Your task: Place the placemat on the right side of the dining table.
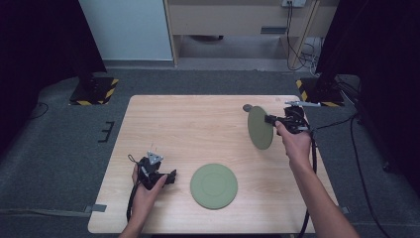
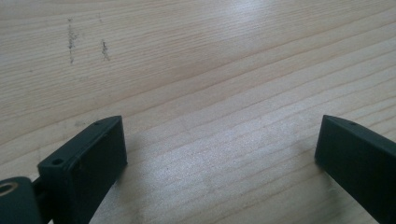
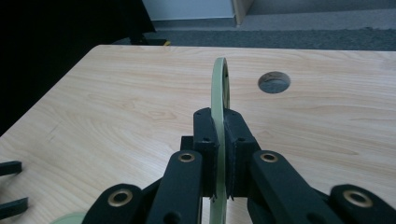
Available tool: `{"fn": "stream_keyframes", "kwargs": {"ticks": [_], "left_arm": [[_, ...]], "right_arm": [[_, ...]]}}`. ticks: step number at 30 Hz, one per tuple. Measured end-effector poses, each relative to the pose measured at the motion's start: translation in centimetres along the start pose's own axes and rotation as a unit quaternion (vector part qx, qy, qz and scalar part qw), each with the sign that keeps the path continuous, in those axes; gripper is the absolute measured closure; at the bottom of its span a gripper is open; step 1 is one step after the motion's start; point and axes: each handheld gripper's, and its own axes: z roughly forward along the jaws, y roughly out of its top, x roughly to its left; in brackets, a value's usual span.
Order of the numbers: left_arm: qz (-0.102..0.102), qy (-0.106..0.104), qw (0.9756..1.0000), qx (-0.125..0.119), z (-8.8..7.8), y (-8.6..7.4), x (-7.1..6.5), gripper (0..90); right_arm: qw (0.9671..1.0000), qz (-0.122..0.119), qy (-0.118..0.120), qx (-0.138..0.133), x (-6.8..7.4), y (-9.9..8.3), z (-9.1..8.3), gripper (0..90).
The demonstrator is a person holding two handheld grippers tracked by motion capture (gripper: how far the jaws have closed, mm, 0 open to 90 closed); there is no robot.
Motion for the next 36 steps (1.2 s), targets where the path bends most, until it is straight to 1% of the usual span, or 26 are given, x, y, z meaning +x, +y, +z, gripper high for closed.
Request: {"fn": "stream_keyframes", "kwargs": {"ticks": [4,5,6,12,13,14,23,31,36], "left_arm": [[-0.001,0.0,1.0,0.0,0.0,0.0,0.0,1.6],[-0.001,0.0,1.0,0.0,0.0,0.0,0.0,1.6],[-0.001,0.001,1.0,0.0,0.0,0.0,0.0,1.6],[-0.002,0.002,1.0,0.0,0.0,0.0,-0.1,1.6],[-0.002,0.002,1.0,0.0,0.0,0.0,-0.1,1.6],[-0.002,0.002,1.0,0.0,0.0,0.0,-0.1,1.6],[-0.002,0.002,1.0,0.0,0.0,0.0,-0.1,1.6],[-0.002,0.002,1.0,0.0,0.0,0.0,-0.1,1.6],[-0.002,0.002,1.0,0.0,0.0,0.0,-0.1,1.6]], "right_arm": [[0.9999,0.006,-0.009,-0.002,-0.9,0.2,-0.1,86.0],[0.9999,0.006,-0.009,-0.002,-0.9,0.2,-0.1,86.0],[0.9999,0.006,-0.014,-0.003,-1.3,0.3,-0.1,86.0],[0.9996,0.012,-0.024,-0.005,-2.3,0.5,-0.3,86.0],[0.9996,0.012,-0.024,-0.005,-2.3,0.5,-0.3,86.0],[0.9994,0.012,-0.032,-0.005,-2.7,0.4,-0.3,86.0],[0.9987,0.02,-0.046,-0.007,-4.0,0.5,-0.6,86.0],[0.9984,0.029,-0.048,-0.009,-4.9,0.5,-0.9,86.0],[0.9983,0.033,-0.047,-0.011,-5.0,0.4,-1.0,86.0]]}}
